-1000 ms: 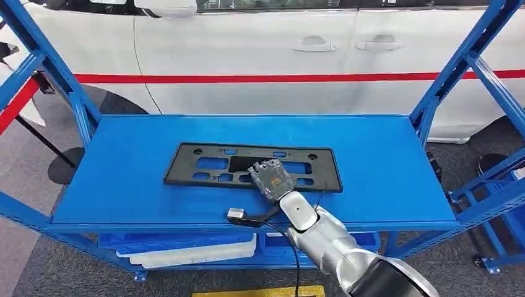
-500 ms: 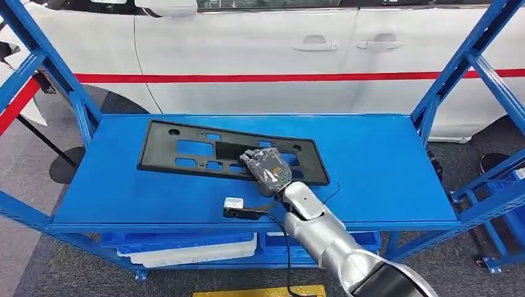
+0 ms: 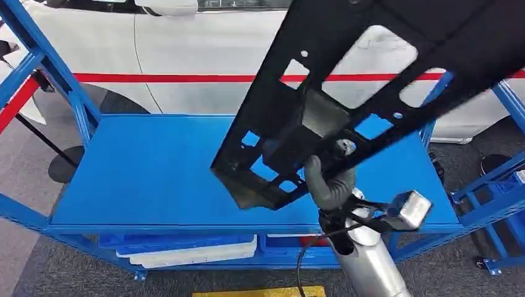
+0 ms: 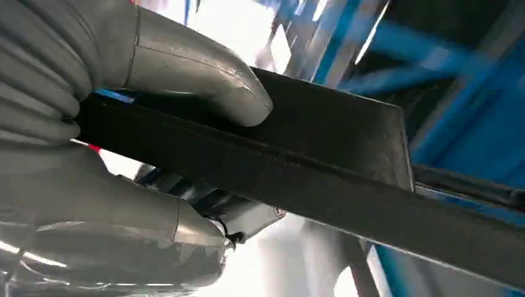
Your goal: Take the parts from the cabinet and place them on the table.
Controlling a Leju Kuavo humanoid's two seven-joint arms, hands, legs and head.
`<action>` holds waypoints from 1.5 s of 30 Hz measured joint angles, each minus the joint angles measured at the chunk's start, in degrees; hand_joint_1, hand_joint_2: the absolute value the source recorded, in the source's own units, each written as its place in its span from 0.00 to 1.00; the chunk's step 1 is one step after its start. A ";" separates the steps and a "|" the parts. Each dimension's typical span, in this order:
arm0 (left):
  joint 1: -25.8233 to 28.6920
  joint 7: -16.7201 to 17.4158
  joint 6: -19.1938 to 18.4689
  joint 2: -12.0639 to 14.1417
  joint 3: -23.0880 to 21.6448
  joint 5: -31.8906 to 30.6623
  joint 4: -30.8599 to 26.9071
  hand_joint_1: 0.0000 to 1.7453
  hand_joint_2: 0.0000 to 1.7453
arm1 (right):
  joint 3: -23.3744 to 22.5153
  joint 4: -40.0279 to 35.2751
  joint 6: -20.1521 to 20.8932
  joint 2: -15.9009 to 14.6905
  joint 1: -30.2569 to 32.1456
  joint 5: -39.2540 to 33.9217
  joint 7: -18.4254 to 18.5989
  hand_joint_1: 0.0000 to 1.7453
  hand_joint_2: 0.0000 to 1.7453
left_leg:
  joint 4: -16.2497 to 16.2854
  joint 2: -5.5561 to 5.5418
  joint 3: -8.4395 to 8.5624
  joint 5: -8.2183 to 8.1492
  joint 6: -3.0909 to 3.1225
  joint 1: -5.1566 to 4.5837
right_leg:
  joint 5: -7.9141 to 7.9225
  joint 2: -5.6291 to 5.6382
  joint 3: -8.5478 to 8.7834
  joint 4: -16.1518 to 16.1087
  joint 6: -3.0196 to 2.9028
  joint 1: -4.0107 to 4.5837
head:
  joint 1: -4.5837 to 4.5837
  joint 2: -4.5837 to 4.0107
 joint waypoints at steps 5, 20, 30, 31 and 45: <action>-0.27 -1.29 0.04 -0.09 0.29 0.29 0.00 0.00 1.00 | 2.58 -2.48 11.39 -0.85 2.99 -7.03 2.76 1.00 1.00 | -0.74 0.15 0.12 0.84 1.64 0.28 | -6.64 0.23 -4.34 10.06 1.44 -0.56 | 0.00 0.00; -1.02 5.76 -1.81 0.74 0.33 -0.46 0.00 0.00 1.00 | 8.35 -8.68 8.77 -2.73 7.43 -2.90 0.38 1.00 1.00 | 7.78 0.03 -4.03 -5.36 -0.98 0.17 | 1.31 0.00 -0.86 -0.51 -1.64 -0.76 | -0.02 0.00; -1.24 12.74 -1.42 2.34 1.29 0.33 0.00 0.00 1.00 | 8.31 -12.01 7.30 -4.33 8.98 -1.96 -0.45 1.00 1.00 | -1.00 -0.13 4.56 -3.38 0.32 -0.52 | 4.62 -0.04 -4.40 0.41 0.02 -0.16 | 0.00 0.00; -1.16 13.31 -1.22 2.54 1.38 0.40 0.00 0.00 1.00 | 8.31 -12.29 7.32 -4.59 9.30 -1.83 -0.67 1.00 1.00 | -0.92 -0.13 4.46 -3.06 0.66 -0.68 | 5.13 -0.04 -4.31 0.09 0.32 -0.31 | -0.02 0.00; -1.27 13.99 -0.61 2.38 3.21 2.17 0.00 0.00 1.00 | 6.49 -11.99 12.00 -7.32 9.43 -2.84 -1.23 1.00 1.00 | -0.61 0.36 -2.70 3.77 0.18 -0.23 | -3.22 0.41 4.43 -0.57 0.60 -0.41 | -0.02 0.00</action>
